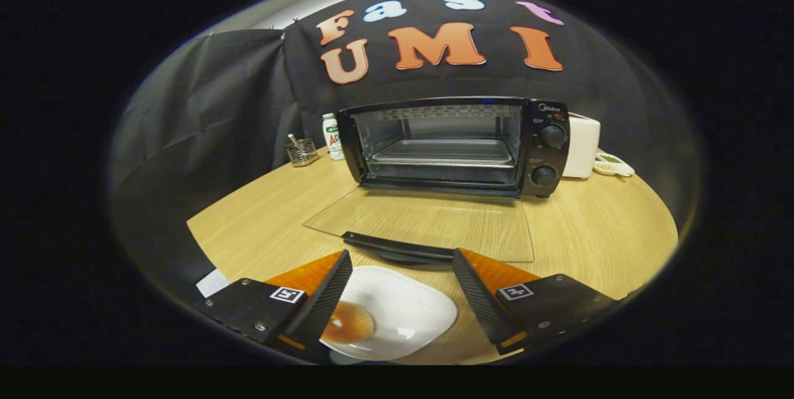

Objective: Open the toaster oven, put the food inside, and close the toaster oven door.

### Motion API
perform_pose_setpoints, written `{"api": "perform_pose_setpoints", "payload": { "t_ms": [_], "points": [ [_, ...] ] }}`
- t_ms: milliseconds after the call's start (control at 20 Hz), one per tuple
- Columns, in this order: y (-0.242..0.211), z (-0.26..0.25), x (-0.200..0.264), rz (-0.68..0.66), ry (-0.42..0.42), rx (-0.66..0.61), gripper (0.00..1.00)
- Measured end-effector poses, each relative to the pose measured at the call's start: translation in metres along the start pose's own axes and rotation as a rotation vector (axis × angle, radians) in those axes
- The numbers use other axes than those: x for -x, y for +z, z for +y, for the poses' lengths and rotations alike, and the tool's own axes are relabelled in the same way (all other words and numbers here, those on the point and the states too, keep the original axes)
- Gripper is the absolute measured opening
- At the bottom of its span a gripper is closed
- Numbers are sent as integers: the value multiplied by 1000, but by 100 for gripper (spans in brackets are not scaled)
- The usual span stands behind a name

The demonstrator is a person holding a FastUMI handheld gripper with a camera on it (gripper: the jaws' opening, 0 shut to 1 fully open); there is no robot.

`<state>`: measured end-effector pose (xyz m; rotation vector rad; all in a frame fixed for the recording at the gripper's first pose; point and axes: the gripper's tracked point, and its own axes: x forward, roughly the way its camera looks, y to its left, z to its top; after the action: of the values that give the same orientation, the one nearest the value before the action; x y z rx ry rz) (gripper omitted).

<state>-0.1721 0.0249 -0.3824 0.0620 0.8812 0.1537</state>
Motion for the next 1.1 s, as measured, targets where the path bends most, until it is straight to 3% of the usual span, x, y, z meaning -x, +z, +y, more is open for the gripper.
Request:
{"api": "perform_pose_setpoints", "payload": {
  "t_ms": [250, 850, 1100],
  "points": [
    [-19, 31, 23, 21, 88, 28, 98],
    [-76, 48, 27, 158, 130, 82, 98],
    [-74, 45, 25, 155, 134, 53, 80]
  ]
}}
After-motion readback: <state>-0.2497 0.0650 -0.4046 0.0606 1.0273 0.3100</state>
